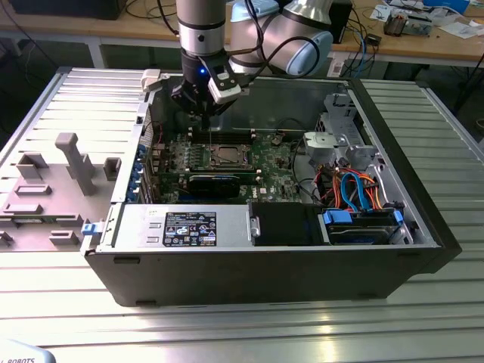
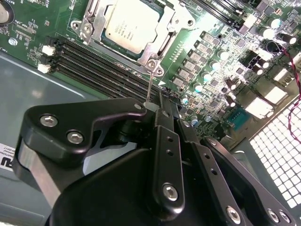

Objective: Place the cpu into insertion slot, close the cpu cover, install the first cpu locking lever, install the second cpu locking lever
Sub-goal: 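Install the first cpu locking lever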

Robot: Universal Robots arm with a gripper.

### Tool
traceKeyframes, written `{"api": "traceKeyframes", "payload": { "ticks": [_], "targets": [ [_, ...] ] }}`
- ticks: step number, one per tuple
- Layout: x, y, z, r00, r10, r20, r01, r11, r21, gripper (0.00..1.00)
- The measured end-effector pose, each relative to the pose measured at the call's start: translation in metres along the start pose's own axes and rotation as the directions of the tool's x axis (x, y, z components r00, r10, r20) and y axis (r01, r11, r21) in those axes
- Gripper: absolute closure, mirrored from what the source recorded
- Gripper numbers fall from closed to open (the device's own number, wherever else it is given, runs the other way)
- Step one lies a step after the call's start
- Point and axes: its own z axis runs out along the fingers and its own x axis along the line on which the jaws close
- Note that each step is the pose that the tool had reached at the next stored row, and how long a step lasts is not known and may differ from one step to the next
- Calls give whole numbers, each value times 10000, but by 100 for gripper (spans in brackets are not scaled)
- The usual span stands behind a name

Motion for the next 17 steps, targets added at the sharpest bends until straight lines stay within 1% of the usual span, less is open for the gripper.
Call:
{"api": "traceKeyframes", "payload": {
  "ticks": [12,15,17],
  "targets": [
    [0,1,32,10000,-1,-1,1,10000,1,89],
    [1,32,46,10000,0,-2,0,10000,24,89],
    [1,45,51,10000,-1,-1,1,10000,27,89]
  ]
}}
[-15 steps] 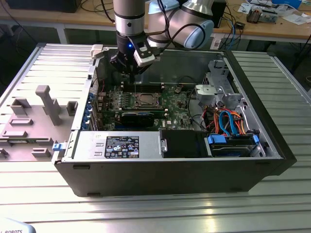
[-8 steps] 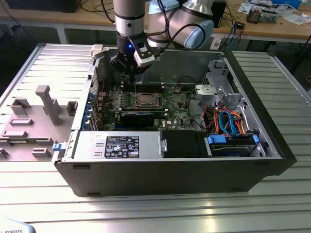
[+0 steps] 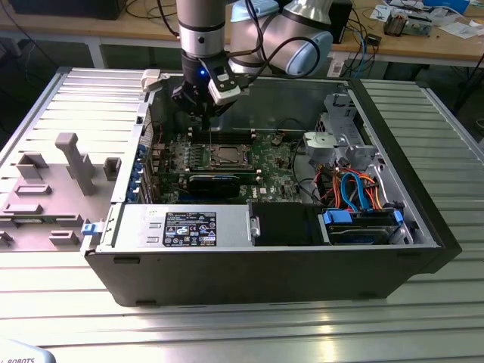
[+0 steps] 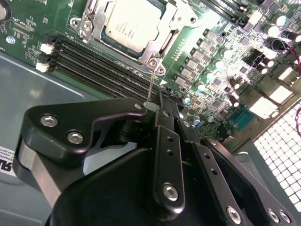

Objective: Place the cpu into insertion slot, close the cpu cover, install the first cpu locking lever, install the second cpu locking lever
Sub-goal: 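Install the first cpu locking lever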

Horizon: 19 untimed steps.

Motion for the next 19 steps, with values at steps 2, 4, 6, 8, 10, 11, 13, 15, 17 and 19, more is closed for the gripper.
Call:
{"api": "traceKeyframes", "payload": {
  "ticks": [2,4,6,8,10,11,13,15,17,19],
  "targets": [
    [0,12,3,10000,0,0,0,10000,2,89],
    [0,23,6,10000,0,1,0,10000,1,89],
    [0,36,10,10000,0,0,0,10000,2,89],
    [-1,46,14,10000,-1,1,1,10000,2,89],
    [-4,53,16,10000,-3,1,3,10000,1,89],
    [-6,58,18,10000,-3,1,3,10000,0,89],
    [-6,60,20,10000,-3,-1,3,10000,1,89],
    [-7,61,21,10000,-3,1,3,10000,0,89],
    [-8,60,21,10000,-2,0,2,10000,1,89],
    [-10,60,21,10000,-4,1,4,10000,0,89]
  ]
}}
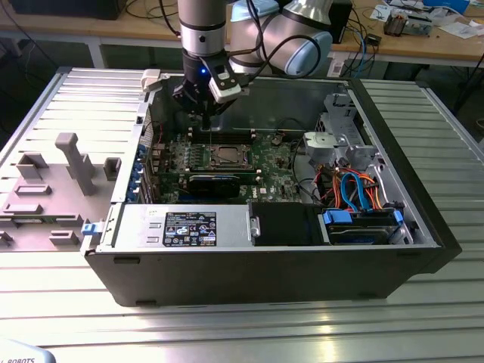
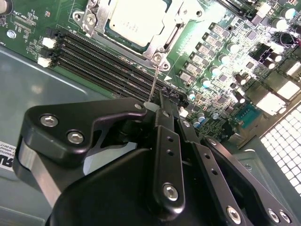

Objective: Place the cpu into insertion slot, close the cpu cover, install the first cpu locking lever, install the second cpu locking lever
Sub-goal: 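Install the first cpu locking lever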

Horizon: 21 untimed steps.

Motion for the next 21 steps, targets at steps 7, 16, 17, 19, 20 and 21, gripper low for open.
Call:
{"api": "traceKeyframes", "payload": {
  "ticks": [7,16,17,19,20,21],
  "targets": [
    [-16,0,0,10000,-4,0,4,10000,1,89],
    [-39,0,1,10000,-2,0,2,10000,0,89],
    [-39,0,1,10000,-2,0,2,10000,0,89],
    [-40,0,0,10000,-3,0,3,10000,1,89],
    [-41,0,-4,10000,-3,-2,3,10000,2,89],
    [-41,0,-13,10000,-4,0,4,10000,1,89]
  ]
}}
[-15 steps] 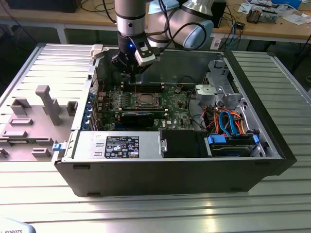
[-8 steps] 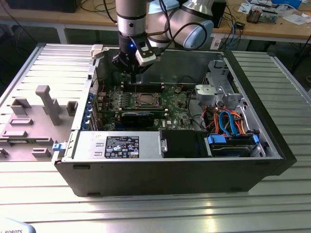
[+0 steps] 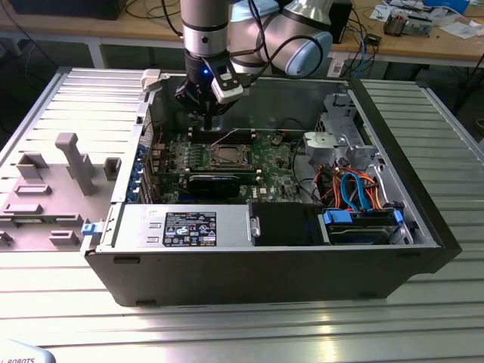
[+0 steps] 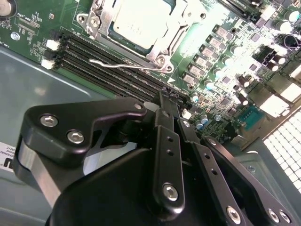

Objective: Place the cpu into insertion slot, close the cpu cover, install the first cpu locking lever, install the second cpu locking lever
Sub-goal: 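Install the first cpu locking lever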

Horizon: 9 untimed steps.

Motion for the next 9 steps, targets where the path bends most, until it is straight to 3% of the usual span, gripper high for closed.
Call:
{"api": "traceKeyframes", "payload": {
  "ticks": [9],
  "targets": [
    [0,1,-15,10000,-14,0,14,10000,-5,89]
  ]
}}
